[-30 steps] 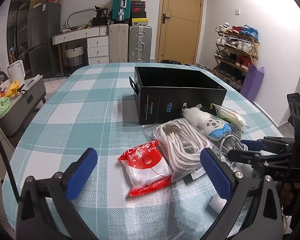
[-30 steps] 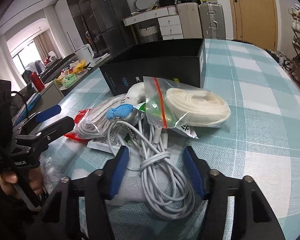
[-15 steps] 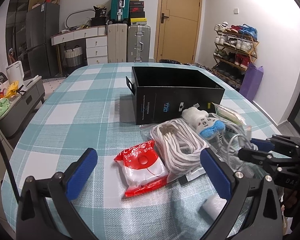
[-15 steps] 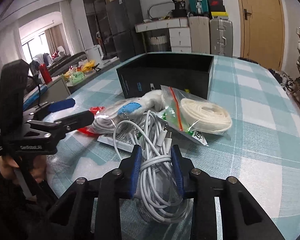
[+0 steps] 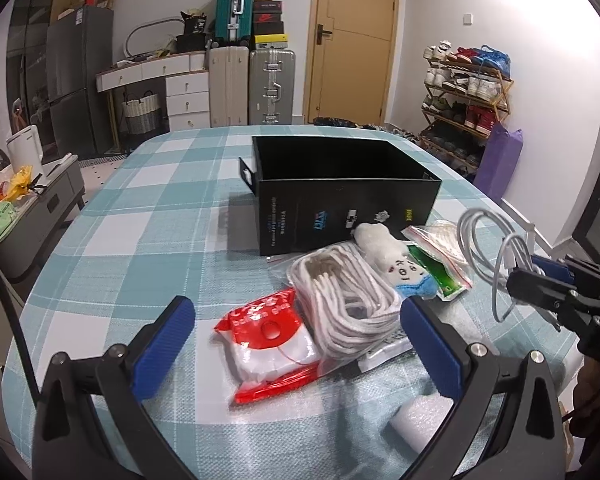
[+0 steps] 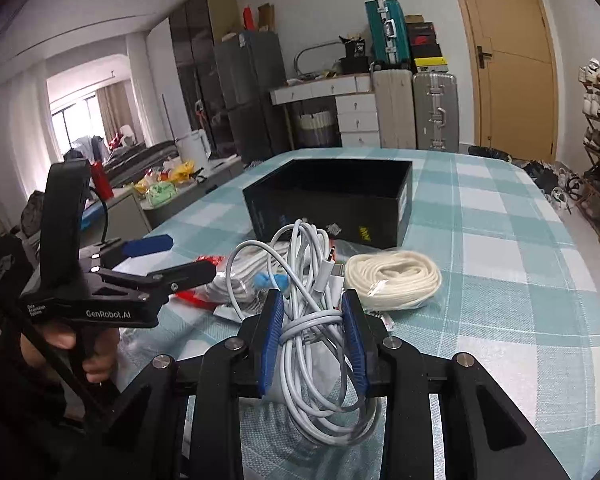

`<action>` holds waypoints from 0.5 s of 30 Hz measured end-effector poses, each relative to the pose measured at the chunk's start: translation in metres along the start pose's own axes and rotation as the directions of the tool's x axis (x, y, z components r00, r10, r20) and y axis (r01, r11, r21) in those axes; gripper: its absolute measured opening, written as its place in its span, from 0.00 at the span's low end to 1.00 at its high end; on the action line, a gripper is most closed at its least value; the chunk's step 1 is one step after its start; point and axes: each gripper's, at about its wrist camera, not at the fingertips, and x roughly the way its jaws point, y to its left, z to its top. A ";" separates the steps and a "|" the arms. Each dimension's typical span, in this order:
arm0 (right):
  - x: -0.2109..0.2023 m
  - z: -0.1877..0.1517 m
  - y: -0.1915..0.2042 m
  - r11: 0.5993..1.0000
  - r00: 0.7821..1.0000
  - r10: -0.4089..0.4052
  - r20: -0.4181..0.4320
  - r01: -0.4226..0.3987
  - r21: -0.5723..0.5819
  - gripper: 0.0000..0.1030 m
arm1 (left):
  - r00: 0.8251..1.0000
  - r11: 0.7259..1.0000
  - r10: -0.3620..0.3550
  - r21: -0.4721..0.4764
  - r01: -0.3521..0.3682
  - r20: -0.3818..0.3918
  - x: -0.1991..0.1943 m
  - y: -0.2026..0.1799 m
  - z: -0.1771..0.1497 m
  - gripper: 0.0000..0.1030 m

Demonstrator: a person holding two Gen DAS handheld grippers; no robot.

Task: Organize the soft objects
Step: 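Lift the white cable with the right gripper while the left gripper grasps the bagged white rope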

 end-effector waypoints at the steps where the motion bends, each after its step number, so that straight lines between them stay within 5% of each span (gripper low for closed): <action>1: -0.001 0.001 0.000 1.000 1.000 -0.005 0.007 0.005 0.001 0.29 | 1.000 1.000 -0.001 0.007 0.001 -0.009 0.002 -0.002 0.000 1.00; 15: -0.002 0.001 -0.006 1.000 1.000 -0.006 0.013 0.006 0.018 0.29 | 0.995 0.998 -0.067 0.017 0.068 -0.079 0.023 -0.021 0.007 0.99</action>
